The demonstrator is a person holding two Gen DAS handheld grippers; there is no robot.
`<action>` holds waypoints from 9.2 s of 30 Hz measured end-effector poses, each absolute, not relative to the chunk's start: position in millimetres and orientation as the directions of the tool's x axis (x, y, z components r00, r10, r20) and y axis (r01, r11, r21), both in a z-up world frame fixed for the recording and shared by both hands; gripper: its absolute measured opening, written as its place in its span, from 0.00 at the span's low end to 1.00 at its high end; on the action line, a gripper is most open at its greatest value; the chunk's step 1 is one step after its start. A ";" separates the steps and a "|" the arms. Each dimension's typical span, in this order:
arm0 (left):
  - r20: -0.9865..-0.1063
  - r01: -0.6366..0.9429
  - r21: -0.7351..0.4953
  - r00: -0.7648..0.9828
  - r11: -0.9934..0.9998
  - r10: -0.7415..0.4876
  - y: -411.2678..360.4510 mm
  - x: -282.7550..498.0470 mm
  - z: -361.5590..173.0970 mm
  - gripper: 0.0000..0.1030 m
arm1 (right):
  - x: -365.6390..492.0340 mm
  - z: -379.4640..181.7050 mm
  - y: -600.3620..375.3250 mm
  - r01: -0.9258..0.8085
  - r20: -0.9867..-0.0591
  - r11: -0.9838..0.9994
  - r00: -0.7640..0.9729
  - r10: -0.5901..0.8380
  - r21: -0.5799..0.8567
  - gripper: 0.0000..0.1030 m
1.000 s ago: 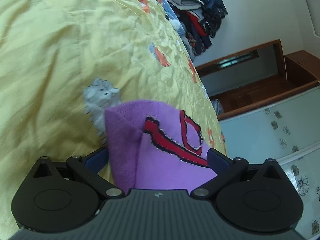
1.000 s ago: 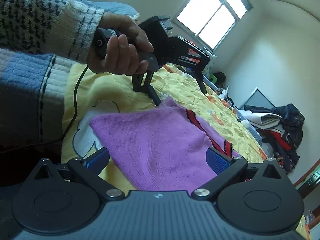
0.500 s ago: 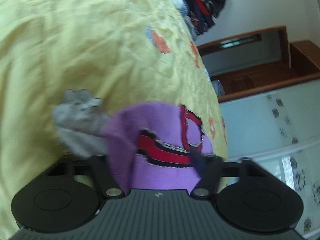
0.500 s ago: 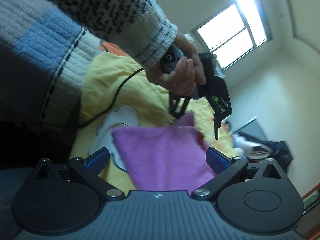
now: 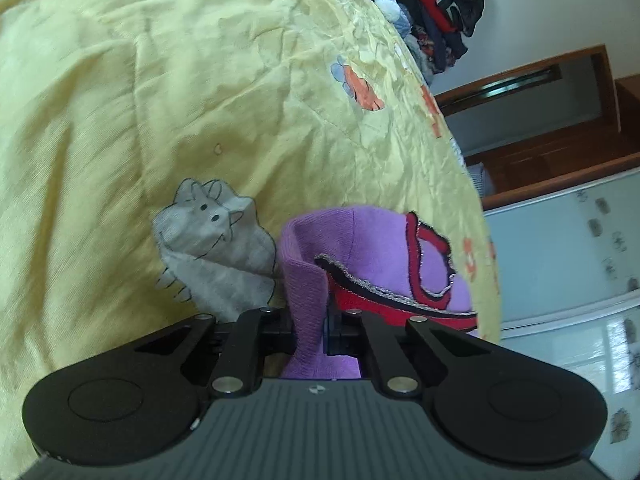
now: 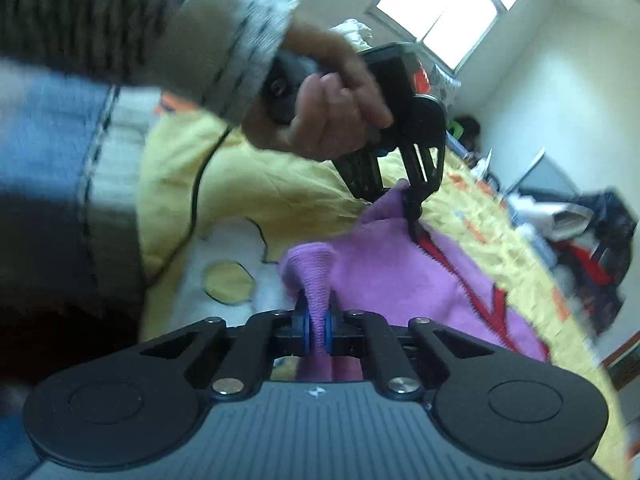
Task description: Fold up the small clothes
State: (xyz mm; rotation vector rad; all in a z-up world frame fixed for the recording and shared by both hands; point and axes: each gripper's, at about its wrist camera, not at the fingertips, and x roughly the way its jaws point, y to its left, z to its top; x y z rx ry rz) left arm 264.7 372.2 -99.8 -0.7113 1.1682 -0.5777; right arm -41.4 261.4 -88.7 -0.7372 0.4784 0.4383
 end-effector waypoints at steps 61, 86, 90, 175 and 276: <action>-0.761 0.351 -0.399 0.388 0.847 -0.520 37.8 146.0 -30.7 0.82 | 8.6 -35.1 -184.5 -0.151 -0.536 0.938 0.788 0.304 0.311 0.50; -0.787 0.470 -0.084 0.509 0.878 -0.348 35.9 -4.7 -61.7 1.00 | -15.4 -50.2 -121.1 -0.188 -0.732 0.981 0.674 0.101 -0.038 0.57; -0.799 0.433 -0.124 0.490 0.893 -0.349 51.6 6.9 -53.2 1.00 | -16.6 -45.0 -123.4 -0.186 -0.732 0.982 0.673 0.109 -0.024 0.62; -0.730 0.564 -0.202 0.459 0.801 -0.507 -8.3 66.6 -60.5 0.91 | 83.1 -43.5 -211.4 0.050 -0.717 0.999 0.697 -0.027 0.010 0.47; -0.674 0.449 -0.025 0.653 0.893 -0.347 48.4 -25.4 -84.2 1.00 | -81.5 -69.3 -117.8 0.384 -0.730 0.923 0.629 -0.268 -0.008 1.00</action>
